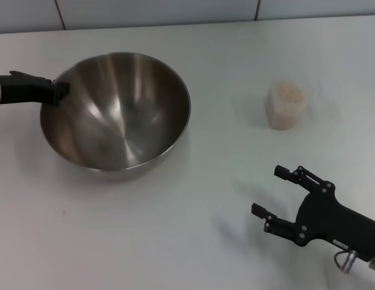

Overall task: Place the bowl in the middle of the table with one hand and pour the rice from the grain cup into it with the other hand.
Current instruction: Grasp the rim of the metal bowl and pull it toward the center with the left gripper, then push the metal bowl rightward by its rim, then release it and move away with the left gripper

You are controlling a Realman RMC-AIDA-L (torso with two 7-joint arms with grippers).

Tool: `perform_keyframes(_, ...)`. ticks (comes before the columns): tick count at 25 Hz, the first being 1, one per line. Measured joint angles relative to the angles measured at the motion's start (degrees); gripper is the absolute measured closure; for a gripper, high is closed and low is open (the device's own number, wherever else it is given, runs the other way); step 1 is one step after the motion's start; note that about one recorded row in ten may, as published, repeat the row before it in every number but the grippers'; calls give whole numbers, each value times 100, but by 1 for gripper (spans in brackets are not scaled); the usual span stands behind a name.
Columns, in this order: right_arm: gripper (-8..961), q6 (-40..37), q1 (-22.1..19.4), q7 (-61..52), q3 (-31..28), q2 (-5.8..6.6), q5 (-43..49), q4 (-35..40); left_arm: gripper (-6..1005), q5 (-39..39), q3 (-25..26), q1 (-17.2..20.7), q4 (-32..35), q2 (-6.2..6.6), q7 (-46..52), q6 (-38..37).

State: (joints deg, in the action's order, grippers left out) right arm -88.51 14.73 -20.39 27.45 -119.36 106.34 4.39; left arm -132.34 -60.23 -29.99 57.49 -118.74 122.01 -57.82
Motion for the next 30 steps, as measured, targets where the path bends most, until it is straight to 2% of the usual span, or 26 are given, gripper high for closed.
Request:
perform_keyframes(4,120,0,10,0,10,0,-3,0,935,282,62,-46,55,39,4,-243)
perform_keyframes(11,118,2,22,0,18,0,-8,0,952,464,423,-330,7,27,-86,-894)
perform_keyframes(15,118,4,37,0,24,0,-9,0,957,651,317,-399,-106,12,-112,-865)
perform_keyframes(24,119,10,39,0,24,0,-9,-9,958,1125,83,-867,-1254,-8,-574,-322)
perform_keyframes(30,120,8,46,0,24,0,-8,-9,958,1216,-83,-908,-1405,-19,-586,-19)
